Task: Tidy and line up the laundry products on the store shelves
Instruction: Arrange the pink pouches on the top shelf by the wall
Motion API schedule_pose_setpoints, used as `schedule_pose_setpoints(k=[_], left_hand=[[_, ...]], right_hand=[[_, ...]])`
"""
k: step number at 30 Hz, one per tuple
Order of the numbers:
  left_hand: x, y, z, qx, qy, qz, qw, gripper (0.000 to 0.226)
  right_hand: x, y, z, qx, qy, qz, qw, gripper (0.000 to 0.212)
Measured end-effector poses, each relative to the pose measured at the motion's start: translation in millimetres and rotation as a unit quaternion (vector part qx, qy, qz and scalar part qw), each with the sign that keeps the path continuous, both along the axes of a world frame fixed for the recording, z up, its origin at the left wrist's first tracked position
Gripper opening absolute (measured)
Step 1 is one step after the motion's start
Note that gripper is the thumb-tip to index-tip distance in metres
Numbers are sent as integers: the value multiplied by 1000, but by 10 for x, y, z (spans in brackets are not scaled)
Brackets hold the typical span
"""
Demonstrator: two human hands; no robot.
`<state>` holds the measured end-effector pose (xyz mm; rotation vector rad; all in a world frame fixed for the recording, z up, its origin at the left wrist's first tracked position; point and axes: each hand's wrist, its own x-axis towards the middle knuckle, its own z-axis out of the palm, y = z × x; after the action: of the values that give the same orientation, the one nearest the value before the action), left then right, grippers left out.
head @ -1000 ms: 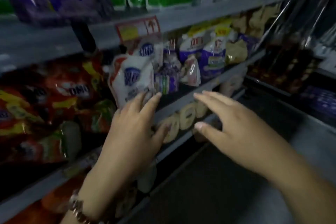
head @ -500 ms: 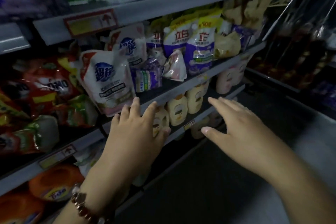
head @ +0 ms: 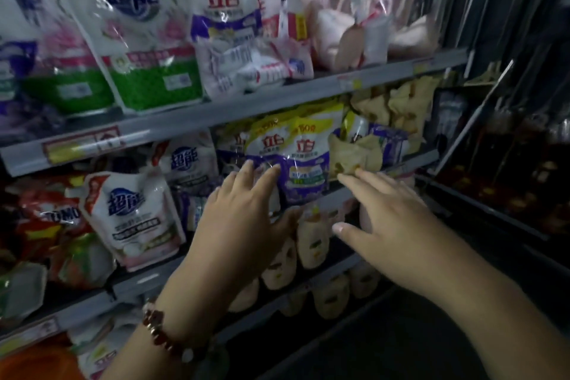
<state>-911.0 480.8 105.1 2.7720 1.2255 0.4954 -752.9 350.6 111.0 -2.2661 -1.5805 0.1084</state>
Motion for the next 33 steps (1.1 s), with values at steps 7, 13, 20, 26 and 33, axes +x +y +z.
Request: schedule_pose_setpoints(k=[7,13,20,26,33], left_hand=[[204,424,302,20,-17,73,997,77],[420,978,630,66,-52,72,994,77],[892,1690,687,140,-71,59,986,65],[1071,2054,712,198,-59,89,974,62],[1190,2087,671,237,-98,158,953,56]], right_hand=[[331,620,345,44,-32,35,998,70],[575,1200,599,76,1,59,995,66],[1161,1945,944,143,92,29,985,55],[1869,2847,1146,87,90,-13,992,63],[2227,3398,1088,63,111,44,991,42]])
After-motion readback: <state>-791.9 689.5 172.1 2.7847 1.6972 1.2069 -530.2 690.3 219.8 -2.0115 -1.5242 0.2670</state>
